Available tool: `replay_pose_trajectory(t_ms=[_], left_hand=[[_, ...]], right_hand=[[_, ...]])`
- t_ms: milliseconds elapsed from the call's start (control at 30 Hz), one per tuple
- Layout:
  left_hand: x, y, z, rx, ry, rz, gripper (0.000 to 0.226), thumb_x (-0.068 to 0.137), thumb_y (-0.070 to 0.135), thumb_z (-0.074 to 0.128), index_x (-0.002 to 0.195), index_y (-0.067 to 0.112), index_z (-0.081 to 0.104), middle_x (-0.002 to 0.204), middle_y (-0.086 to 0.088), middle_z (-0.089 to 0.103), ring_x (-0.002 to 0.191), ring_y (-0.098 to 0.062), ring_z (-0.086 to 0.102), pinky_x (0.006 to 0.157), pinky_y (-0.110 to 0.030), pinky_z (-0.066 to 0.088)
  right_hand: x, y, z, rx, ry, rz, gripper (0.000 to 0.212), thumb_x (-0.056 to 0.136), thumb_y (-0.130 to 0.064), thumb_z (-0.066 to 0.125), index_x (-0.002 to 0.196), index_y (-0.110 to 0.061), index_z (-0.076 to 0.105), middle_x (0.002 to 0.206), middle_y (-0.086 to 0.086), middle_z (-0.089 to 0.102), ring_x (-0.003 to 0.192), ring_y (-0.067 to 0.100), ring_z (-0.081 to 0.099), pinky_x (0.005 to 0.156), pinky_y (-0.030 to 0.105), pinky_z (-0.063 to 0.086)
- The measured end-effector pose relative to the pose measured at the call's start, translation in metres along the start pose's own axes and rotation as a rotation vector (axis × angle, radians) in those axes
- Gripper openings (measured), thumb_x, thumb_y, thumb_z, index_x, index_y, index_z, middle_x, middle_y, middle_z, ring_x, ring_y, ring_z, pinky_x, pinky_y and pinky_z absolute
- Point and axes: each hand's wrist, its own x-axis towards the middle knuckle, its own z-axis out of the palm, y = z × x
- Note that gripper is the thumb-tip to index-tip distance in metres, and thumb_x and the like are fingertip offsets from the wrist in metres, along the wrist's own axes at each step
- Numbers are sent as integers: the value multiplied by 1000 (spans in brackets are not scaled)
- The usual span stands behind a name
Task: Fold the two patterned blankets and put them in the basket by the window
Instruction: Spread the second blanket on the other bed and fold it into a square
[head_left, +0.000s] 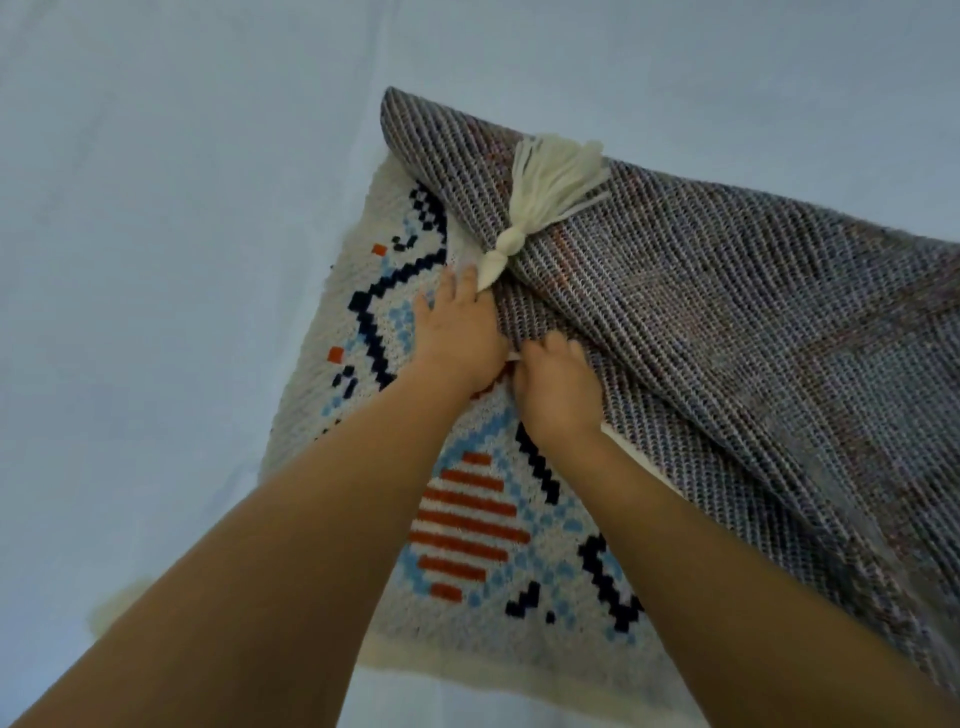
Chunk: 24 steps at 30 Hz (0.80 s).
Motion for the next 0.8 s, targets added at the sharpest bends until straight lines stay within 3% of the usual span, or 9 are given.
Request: replay_pose_trajectory(t_ms=[100,333,467,567,667,800], left_hand=[[-18,-15,6,-31,73,-14,59,94,33,39,145,9,21,157,-9,5,142,-29,8,113,-52,9],[-81,-64,7,-109,160,-134,57,93,36,39,142,8,28,155,-10,15,138,-28,23,111,-47,21],[-141,-94,20,-108,156,-185,55,93,36,39,140,9,32,153,-12,22,136,-27,27,105,-45,26],[-185,-114,34,-139,126,-248,55,94,35,37,142,9,29,155,-11,17,140,-24,20,107,-46,23],[-232,-137,49,-191,75,-326,60,93,35,37,145,11,21,155,-8,16,141,-23,17,110,-46,22],[-290,-159,74,-196,79,-306,57,94,35,39,145,14,25,152,-8,25,139,-24,24,107,-41,26]], right_hand=[[-7,-5,0,-7,19,-45,23,96,-15,40,99,-4,60,108,13,52,100,27,46,62,32,29],[-55,-32,3,-26,-26,-195,19,95,-10,41,97,-4,59,103,10,52,99,25,47,63,29,31],[-98,-56,6,-62,-146,-257,14,89,-6,48,96,-3,60,101,13,54,97,28,50,66,36,43],[-130,-81,7,-34,-198,-343,6,71,7,65,76,4,62,82,20,58,79,34,59,51,36,47],[-169,-107,14,-106,-223,-410,19,55,2,78,62,-2,61,67,12,58,60,29,60,37,26,40],[-208,-121,29,-124,-279,-421,21,56,2,78,60,-2,57,64,11,55,52,28,56,34,27,37]])
